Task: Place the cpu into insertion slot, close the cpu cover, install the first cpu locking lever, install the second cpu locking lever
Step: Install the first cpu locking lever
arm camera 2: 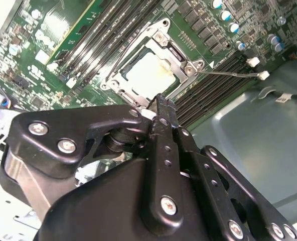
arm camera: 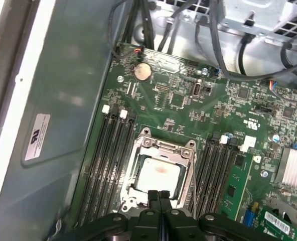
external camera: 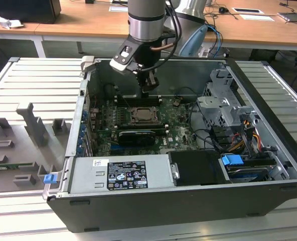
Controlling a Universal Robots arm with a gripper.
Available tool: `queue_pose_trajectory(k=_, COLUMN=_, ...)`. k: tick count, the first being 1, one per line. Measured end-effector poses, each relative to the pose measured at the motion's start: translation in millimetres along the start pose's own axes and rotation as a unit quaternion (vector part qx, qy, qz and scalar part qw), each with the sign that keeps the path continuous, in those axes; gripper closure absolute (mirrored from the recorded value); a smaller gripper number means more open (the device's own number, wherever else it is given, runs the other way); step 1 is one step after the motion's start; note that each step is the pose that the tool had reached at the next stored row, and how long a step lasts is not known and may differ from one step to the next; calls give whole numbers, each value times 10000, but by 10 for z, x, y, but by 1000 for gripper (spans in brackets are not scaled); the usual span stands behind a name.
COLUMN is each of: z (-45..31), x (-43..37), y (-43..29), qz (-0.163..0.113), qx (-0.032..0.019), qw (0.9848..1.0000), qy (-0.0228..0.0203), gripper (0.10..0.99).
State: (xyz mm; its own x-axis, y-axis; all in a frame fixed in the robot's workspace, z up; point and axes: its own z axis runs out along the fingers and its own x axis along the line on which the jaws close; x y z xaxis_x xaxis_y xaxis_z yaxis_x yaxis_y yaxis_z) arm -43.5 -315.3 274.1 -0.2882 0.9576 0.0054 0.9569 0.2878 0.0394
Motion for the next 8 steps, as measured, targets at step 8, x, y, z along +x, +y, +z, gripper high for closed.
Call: queue_pose_trajectory(k=8, z=0, x=0, y=0, qz=-451, qx=3, qw=9990, qy=18, gripper=980)
